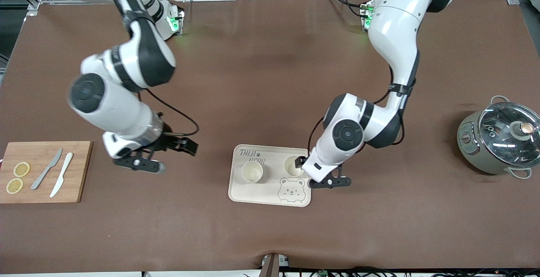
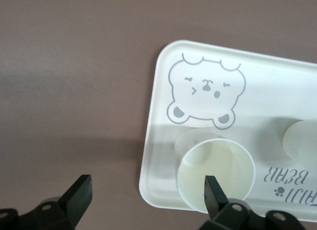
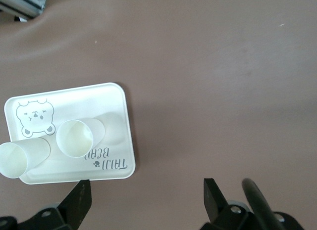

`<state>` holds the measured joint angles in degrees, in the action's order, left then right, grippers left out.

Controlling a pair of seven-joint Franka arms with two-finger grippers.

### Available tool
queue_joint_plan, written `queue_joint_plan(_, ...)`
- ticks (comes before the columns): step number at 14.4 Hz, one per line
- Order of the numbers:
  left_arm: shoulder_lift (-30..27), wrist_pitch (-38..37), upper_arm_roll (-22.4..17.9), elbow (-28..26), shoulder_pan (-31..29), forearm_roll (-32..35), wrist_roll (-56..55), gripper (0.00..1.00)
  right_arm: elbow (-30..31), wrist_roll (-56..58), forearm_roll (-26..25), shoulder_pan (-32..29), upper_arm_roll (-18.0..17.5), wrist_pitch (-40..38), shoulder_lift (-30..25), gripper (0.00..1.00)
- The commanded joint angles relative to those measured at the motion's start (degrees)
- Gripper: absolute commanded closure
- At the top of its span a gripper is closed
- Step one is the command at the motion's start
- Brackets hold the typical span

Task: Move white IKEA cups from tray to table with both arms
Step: 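Close the left gripper on one cup while the right gripper grasps the other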

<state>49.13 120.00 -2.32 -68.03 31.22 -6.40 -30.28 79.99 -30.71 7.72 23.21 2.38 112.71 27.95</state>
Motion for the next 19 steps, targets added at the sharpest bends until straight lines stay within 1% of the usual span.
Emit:
queue_joint_plan(1, 2.80, 3.03, -2.34, 1.76, 1.82, -1.16, -1.62, 0.00, -5.45, -5.13, -0.86, 2.27, 0.61, 0.67, 6.31, 0.00)
queue_joint_plan(3, 3.77, 3.57, -3.21, 1.76, 2.61, -1.24, -2.16, 0.00, -7.30, -7.25, -0.86, 3.85, 0.70, 0.76, 9.13, 0.00)
queue_joint_plan(6, 4.83, 5.15, -4.62, 1.59, 4.54, -1.16, -3.12, 0.00, -7.39, -9.10, -1.04, 6.05, 0.70, 4.87, 11.77, 0.00)
queue_joint_plan(10, 4.57, 5.24, -4.11, 1.41, 4.55, -1.85, -4.78, 0.00, -7.31, -10.16, -1.74, 8.78, 0.70, 7.35, 15.02, 0.00)
queue_joint_plan(11, 4.74, 5.59, -4.01, 1.59, 4.72, -3.16, -10.27, 0.20, -7.22, -10.51, -2.53, 9.22, 0.70, 7.70, 15.82, 0.00)
queue_joint_plan(12, 4.57, 7.59, -3.58, 1.50, 4.29, -4.48, -15.38, 0.69, -7.22, -11.04, -2.97, 9.92, 0.70, 8.75, 16.78, 0.00)
queue_joint_plan(13, 4.40, 7.87, -2.96, 1.41, 4.20, -6.67, -16.47, 1.00, -7.13, -12.35, -3.06, 10.71, 0.70, 10.32, 17.40, 0.00)
queue_joint_plan(16, 4.48, 8.32, -3.13, 1.41, 4.02, -7.04, -14.99, 1.00, -6.95, -14.12, -4.81, 11.50, 0.70, 12.53, 18.63, 0.00)
queue_joint_plan(18, 4.48, 8.32, -3.13, 1.32, 4.02, -7.04, -14.81, 1.00, -6.95, -14.12, -4.91, 11.60, 0.70, 15.86, 19.34, 0.00)
queue_joint_plan(19, 4.48, 8.32, -3.13, 1.32, 4.02, -7.04, -14.81, 1.00, -6.95, -14.12, -4.91, 11.60, 0.70, 16.31, 19.60, 0.00)
